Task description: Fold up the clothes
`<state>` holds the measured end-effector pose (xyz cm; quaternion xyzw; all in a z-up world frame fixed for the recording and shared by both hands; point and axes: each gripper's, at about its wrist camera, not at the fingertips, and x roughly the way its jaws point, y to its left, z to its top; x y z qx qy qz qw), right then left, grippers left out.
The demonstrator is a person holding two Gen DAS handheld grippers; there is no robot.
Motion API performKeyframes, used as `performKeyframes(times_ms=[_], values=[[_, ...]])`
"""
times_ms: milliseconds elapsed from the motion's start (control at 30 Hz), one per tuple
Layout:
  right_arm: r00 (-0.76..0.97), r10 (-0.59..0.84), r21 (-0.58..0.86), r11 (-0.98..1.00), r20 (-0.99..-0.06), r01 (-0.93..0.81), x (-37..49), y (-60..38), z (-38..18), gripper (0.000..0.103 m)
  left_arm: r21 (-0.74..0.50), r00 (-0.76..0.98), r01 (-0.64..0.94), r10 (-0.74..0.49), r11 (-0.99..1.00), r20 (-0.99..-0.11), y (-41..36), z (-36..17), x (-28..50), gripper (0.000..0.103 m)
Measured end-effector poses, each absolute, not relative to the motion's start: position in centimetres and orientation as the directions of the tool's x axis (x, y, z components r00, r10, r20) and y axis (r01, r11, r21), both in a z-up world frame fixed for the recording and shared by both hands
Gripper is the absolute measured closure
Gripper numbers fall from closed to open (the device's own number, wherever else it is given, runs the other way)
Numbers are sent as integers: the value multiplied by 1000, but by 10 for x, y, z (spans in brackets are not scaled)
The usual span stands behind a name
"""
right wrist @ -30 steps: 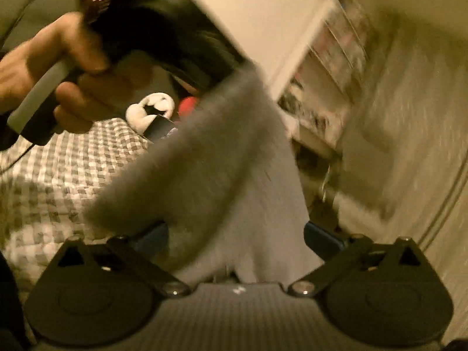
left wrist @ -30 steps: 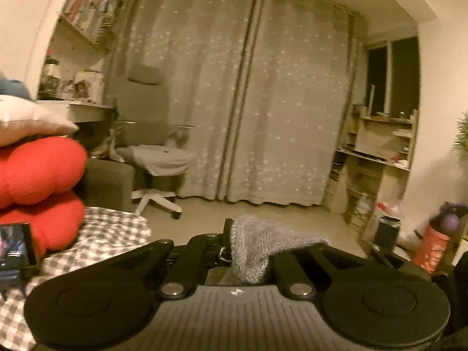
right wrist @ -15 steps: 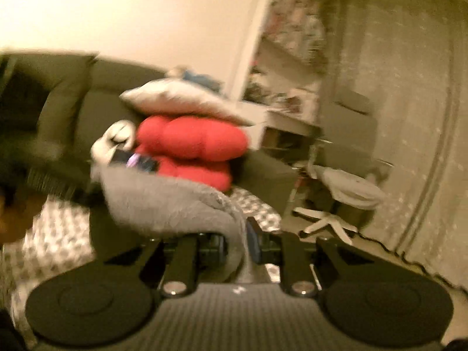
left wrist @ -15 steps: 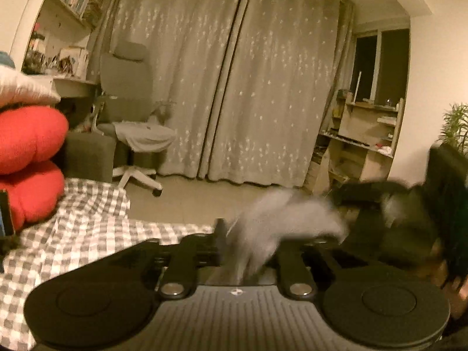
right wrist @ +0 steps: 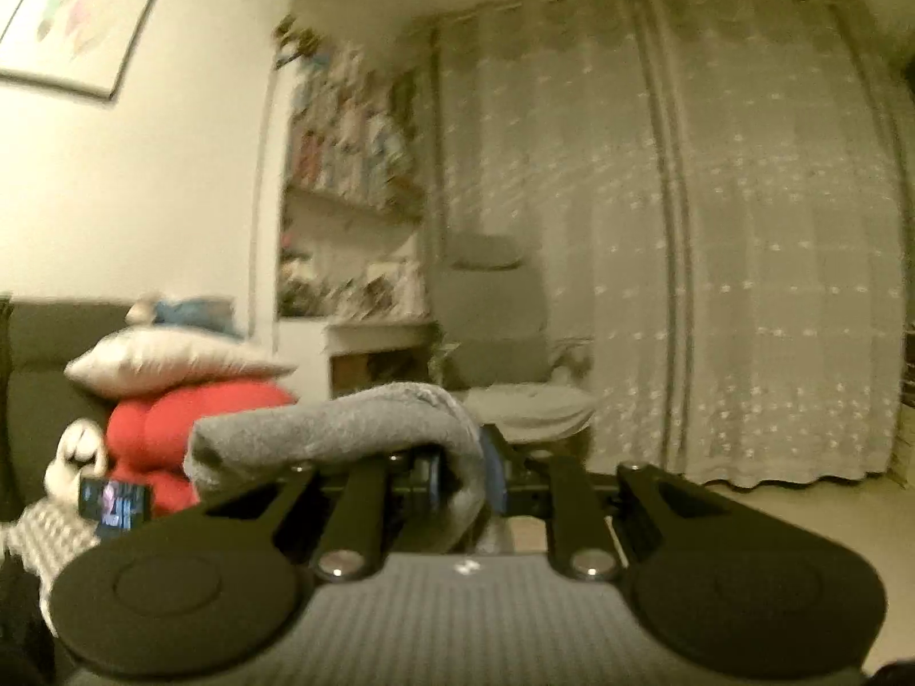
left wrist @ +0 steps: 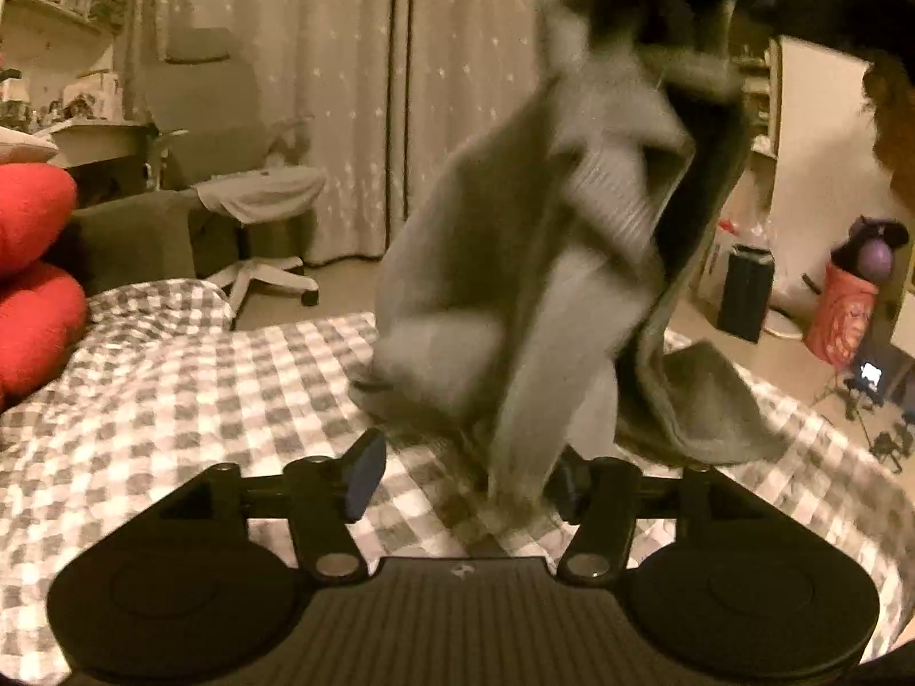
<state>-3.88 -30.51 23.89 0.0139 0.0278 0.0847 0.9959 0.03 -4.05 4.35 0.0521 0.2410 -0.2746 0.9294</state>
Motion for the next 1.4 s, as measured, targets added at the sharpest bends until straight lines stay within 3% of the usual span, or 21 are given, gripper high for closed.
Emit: performKeyframes(times_ms=[100, 267, 367, 400, 433, 600, 800, 1033, 1200, 1367, 1400], values=[[988, 155, 80, 985, -16, -153, -50, -327, 244, 88, 11, 717, 586, -512, 810, -472, -59, 39, 1, 33], [988, 156, 90, 984, 6, -156, -69, -345, 252, 88, 149, 719, 631, -501, 762, -481, -102, 36, 10, 35], [987, 158, 78, 984, 9, -158, -76, -350, 255, 89, 122, 697, 655, -533, 746, -480, -110, 40, 18, 75], [988, 157, 80, 984, 11, -157, -78, -354, 256, 89, 114, 696, 654, -536, 747, -478, -110, 41, 20, 95], [988, 156, 83, 984, 13, -156, -81, -358, 257, 90, 108, 700, 648, -534, 754, -474, -109, 43, 21, 97], [987, 158, 86, 983, 24, -160, -94, -369, 261, 90, 41, 767, 571, -515, 820, -384, -71, 58, 17, 99], [985, 174, 78, 982, 15, -175, -110, -372, 249, 90, -84, 888, 391, -400, 917, -229, 3, 101, -1, 100], [977, 212, 72, 975, -13, -211, -128, -366, 238, 90, -87, 958, 252, -261, 964, -119, 39, 132, -32, 100], [969, 245, 75, 966, 16, -246, -146, -358, 248, 90, -113, 985, 157, -163, 981, -55, 57, 148, -48, 100], [965, 256, -23, 967, 54, -255, -162, -335, 259, 90, -134, 997, 58, -51, 989, 52, 80, 181, -71, 100], [964, 258, -34, 966, 72, -256, -166, -333, 263, 94, -139, 996, 39, -28, 990, 79, 87, 190, -76, 100]])
